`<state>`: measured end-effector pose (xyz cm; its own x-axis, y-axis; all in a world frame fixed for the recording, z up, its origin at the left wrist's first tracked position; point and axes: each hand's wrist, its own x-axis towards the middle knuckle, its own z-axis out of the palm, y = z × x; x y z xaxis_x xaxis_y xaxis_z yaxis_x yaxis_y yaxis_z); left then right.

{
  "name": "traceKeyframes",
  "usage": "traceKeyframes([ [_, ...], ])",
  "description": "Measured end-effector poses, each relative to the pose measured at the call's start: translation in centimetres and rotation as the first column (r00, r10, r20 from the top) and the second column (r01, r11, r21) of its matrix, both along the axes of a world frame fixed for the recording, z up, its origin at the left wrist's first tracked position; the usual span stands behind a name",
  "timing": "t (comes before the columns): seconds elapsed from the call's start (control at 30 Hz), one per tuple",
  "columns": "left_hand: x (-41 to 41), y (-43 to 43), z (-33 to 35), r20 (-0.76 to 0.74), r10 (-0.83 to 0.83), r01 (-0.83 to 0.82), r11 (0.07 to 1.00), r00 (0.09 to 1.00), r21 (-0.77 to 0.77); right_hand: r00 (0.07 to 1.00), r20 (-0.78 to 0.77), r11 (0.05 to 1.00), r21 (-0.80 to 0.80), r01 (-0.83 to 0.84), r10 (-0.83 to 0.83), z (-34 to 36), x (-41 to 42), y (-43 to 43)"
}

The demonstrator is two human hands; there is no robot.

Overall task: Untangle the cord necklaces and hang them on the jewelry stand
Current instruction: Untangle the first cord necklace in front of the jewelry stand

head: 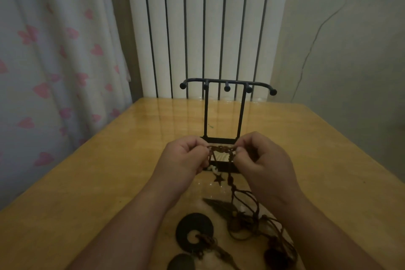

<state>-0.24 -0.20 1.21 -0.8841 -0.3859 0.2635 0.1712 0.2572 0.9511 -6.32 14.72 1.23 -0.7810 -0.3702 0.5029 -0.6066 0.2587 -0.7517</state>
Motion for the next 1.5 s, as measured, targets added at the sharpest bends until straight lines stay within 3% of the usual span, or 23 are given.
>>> traceKeyframes([
  [0.17,0.10,0.67,0.18,0.003,-0.003,0.003,0.994,1.000,-0.107,0.996,0.065,0.998,0.005,-0.062,0.061,-0.31,-0.12,-0.16],
  [0.43,0.17,0.53,0.16,-0.018,0.030,-0.031,0.994,0.999,-0.106,0.981,0.077,0.984,0.006,-0.178,0.177,-0.35,-0.30,0.43],
  [0.73,0.33,0.47,0.24,-0.044,-0.049,0.043,0.989,0.998,-0.145,0.988,0.087,0.991,0.030,-0.130,0.127,-0.56,-0.37,0.07],
  [0.97,0.20,0.07,0.04,-0.049,0.003,-0.019,0.945,0.999,-0.327,0.987,0.090,0.987,0.077,-0.140,0.133,-0.24,-0.35,0.34],
  [1.23,-0.03,0.14,0.06,0.030,0.022,-0.015,0.976,0.999,-0.219,0.958,0.212,0.980,-0.090,-0.176,0.191,-0.17,-0.10,0.07],
  [1.33,-0.17,0.25,-0.18,0.063,0.012,-0.001,0.985,0.998,-0.173,0.959,0.223,0.984,-0.065,-0.164,0.175,-0.35,0.02,-0.32],
  [1.5,-0.30,0.39,-0.35,0.077,0.037,-0.015,0.964,0.996,-0.266,0.990,0.102,0.994,0.029,-0.105,0.101,-0.13,0.15,-0.20],
])
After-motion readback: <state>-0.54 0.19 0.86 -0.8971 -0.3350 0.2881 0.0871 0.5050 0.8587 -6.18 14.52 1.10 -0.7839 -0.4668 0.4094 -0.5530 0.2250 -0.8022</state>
